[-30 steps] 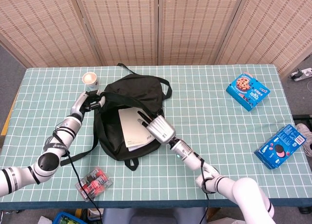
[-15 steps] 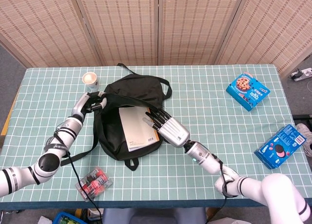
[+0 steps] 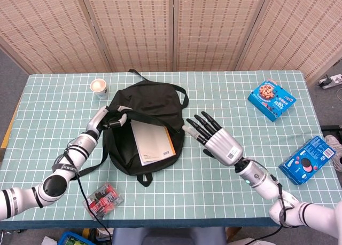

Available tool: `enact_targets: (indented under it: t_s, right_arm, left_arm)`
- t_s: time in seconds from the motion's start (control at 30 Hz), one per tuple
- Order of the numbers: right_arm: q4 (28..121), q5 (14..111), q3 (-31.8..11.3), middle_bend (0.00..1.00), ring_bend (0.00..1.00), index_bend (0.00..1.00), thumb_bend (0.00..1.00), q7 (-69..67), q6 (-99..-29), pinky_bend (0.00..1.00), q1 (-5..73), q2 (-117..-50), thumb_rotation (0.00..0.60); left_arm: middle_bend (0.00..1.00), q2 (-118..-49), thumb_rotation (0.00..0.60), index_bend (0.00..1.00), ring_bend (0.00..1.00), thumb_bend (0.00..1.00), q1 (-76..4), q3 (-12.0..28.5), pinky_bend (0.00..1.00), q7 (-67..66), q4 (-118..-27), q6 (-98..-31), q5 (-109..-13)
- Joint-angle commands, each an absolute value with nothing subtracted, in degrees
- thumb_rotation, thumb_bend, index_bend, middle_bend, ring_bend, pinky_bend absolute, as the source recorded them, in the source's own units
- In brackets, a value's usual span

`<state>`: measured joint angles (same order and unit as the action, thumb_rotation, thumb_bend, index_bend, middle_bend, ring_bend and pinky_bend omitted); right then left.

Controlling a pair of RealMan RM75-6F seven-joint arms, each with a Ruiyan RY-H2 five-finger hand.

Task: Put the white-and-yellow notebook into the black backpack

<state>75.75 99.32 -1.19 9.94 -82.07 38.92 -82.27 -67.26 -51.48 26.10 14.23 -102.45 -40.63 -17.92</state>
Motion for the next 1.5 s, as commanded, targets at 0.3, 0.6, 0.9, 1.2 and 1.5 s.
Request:
enact_targets:
  t_s: [0.3, 0.6, 0.9, 1.2, 1.5]
  right_arm:
    - [79.66, 98.35, -3.77, 0.06, 0.0, 0.1, 0.06, 9.12, -85.76, 0.02, 35.17, -76.45, 0.6]
    - [79.99, 98.26, -4.52, 0.06, 0.0, 0.1, 0.06, 9.03, -85.5, 0.02, 33.91, -75.08, 0.6]
    - [83.24, 96.34, -3.35, 0.06, 0.0, 0.1, 0.09, 8.08, -82.1, 0.03, 31.87, -70.1, 0.6]
    - [85.5, 93.42, -2.16, 0.22, 0.15, 0.18, 0.31, 6.01, -80.89, 0.27, 28.16, -65.84, 0.6]
    - [87.55, 91.76, -0.62, 0.34, 0.27, 0.37, 0.41, 4.03, -81.18, 0.35, 23.82, -62.11, 0.6]
  left_arm:
    - [0.24, -66.88, 0.442, 0.58, 0.12, 0.49, -51.86, 24.17, 0.13, 12.64, -106.1, -40.49, -22.28]
    - [0.0, -65.62, 0.6, 0.0, 0.0, 0.36, -50.77, 21.5, 0.05, 11.46, -106.26, -38.25, -28.79]
    - [0.0, -63.7, 0.6, 0.02, 0.0, 0.35, -46.89, 18.81, 0.05, 9.12, -106.56, -43.86, -38.07]
    - [0.0, -65.54, 0.6, 0.17, 0.0, 0.35, -41.48, 13.59, 0.05, 2.15, -102.94, -57.34, -47.56]
    - [0.0, -64.97, 0.6, 0.25, 0.0, 0.35, -34.97, 9.08, 0.05, -1.4, -99.86, -65.4, -55.25]
